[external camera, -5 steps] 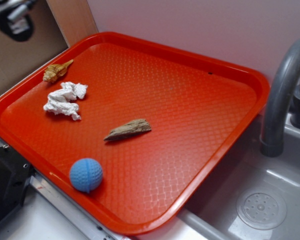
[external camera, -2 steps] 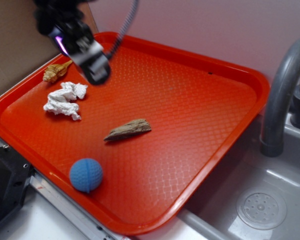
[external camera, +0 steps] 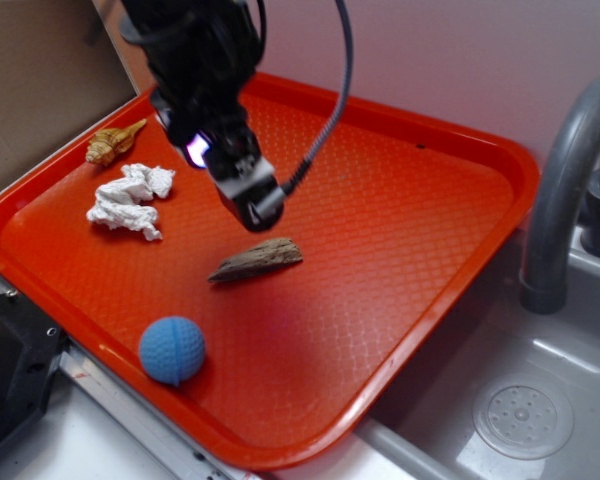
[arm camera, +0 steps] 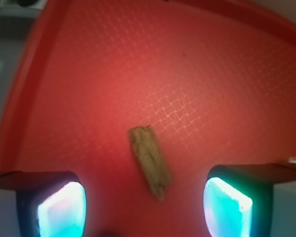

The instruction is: Grab the wood chip.

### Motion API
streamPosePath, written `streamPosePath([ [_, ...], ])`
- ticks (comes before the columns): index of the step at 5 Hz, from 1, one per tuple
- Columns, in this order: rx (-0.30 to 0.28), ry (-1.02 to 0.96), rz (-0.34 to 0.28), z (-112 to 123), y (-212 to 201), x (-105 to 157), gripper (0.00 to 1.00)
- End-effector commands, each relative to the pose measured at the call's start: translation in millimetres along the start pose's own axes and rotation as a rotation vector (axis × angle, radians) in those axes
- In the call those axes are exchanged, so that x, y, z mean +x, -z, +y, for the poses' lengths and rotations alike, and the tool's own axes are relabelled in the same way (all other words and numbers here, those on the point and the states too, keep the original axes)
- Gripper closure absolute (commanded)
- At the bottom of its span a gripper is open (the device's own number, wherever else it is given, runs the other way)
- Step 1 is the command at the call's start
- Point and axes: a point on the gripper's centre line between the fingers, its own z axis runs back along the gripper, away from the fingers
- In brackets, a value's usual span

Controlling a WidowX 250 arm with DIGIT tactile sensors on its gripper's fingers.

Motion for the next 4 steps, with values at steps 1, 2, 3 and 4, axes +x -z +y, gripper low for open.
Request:
streamPosePath([
  [1,-0.001,0.044,0.036,8,41,1,0.00],
  [2,-0.036,0.095,0.049,0,53,-3,0.00],
  [3,-0.062,0.114,0.086,1,68,-6,0.00],
  [4,-0.047,0.135,0.095,-1,74,-9,0.00],
])
